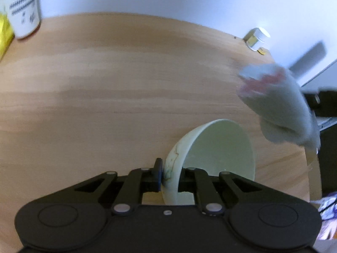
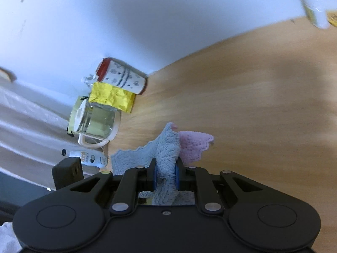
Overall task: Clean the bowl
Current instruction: 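Grasp and tilt the bowl rim with the left tool while the right tool brings the cloth over, then wipe the bowl's outer wall with the cloth in the right tool while the left tool holds the rim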
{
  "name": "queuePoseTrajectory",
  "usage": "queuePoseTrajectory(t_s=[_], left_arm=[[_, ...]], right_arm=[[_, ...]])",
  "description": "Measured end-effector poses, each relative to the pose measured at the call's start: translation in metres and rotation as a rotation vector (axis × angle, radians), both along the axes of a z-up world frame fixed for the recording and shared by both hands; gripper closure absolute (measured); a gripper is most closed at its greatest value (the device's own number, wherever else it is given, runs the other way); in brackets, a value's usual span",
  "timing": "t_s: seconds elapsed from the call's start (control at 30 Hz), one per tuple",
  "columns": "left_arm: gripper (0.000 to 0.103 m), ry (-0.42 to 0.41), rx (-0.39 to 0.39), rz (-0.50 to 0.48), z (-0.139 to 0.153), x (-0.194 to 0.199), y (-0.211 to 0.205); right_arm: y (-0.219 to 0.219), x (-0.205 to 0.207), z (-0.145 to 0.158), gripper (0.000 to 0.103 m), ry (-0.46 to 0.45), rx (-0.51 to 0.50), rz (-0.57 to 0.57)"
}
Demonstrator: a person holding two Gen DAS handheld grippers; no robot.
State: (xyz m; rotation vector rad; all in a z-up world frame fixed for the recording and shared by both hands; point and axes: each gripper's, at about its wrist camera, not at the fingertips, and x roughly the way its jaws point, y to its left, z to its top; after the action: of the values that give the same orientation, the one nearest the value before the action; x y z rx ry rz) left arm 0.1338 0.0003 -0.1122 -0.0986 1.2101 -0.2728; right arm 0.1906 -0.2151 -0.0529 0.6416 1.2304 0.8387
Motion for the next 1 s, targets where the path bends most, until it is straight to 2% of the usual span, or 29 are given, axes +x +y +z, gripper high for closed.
queuePoseTrajectory(t_s=[0.07,0.23,0.3,0.43,0.57,0.7,1.0], left_arm=[[0.093,-0.041,0.038,-0.038,0.004,-0.003,-0.006],[0.092,-0.139,0.121,-0.127,0.014,-0.013,-0.019],[0.092,-0.168,0.105,-0.131,0.017,-0.017,-0.017],[0.091,-0.205,0.114,-0.146,0.02,-0.023,-0.017],[0.09,-0.202,0.124,-0.146,0.023,-0.026,-0.009],[0.089,-0.196,0.118,-0.139,0.024,-0.027,-0.003],[0.089,-0.169,0.094,-0.145,0.019,-0.024,0.004]], right_arm=[[0.017,0.009,0.003,0.086,0.014,-0.014,0.025],[0.065,0.022,0.006,0.086,0.021,-0.096,0.17],[0.087,0.025,0.007,0.086,0.019,-0.152,0.259],[0.104,0.038,-0.005,0.086,0.088,-0.224,0.339],[0.108,0.045,-0.024,0.086,0.148,-0.275,0.404],[0.102,0.045,-0.031,0.086,0.167,-0.277,0.417],[0.083,0.038,-0.074,0.086,0.25,-0.325,0.336]])
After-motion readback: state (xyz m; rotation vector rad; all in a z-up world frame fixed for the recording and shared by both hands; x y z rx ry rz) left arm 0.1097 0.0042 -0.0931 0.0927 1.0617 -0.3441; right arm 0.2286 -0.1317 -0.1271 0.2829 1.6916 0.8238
